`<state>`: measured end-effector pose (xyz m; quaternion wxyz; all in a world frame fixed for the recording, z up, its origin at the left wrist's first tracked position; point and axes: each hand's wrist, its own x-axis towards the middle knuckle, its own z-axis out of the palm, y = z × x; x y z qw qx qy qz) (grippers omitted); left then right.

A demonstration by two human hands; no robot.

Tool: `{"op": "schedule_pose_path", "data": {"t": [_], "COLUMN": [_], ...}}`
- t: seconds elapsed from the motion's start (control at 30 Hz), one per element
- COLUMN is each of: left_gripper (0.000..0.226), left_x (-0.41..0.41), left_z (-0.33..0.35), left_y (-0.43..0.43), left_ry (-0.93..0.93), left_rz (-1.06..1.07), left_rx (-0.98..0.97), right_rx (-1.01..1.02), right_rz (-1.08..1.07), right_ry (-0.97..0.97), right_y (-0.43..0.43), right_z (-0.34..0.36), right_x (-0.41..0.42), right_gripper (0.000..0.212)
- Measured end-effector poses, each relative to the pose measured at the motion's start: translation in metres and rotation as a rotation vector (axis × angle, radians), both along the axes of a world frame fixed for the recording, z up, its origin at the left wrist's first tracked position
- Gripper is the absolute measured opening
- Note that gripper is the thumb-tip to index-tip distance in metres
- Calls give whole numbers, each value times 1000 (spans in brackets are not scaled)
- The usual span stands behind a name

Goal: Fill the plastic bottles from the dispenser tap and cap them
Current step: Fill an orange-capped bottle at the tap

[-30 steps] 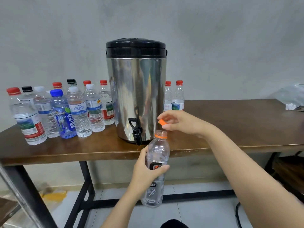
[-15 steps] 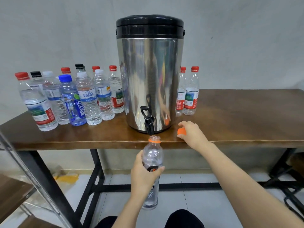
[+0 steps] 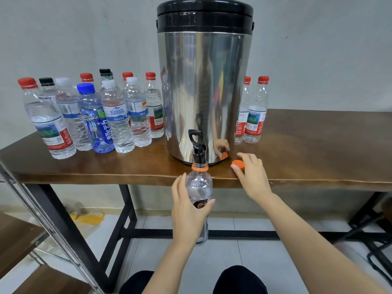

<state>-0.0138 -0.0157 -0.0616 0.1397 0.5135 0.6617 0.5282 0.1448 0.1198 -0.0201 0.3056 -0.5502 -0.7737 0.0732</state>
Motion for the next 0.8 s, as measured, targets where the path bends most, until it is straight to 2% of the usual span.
{"op": "schedule_pose_path", "data": {"t": [0.13,0.5,0.8], "left_gripper": [99,86,79], "left_x": [-2,5,5], "left_z": [3,3,-1], "left_y": [6,16,16], "left_ry": [40,-192,-138], "left_rz": [-27,-44,28], "left_rx": [-10,64,147], "right_rx": [117,114,89], "right_rz": [-4,-48,-44], "right_ry": [0,-20,-2], "right_y": [0,2,2], "right_z": [-10,-14,-14], "right_x": [1,-2,-1], "right_gripper": [35,37,40]}}
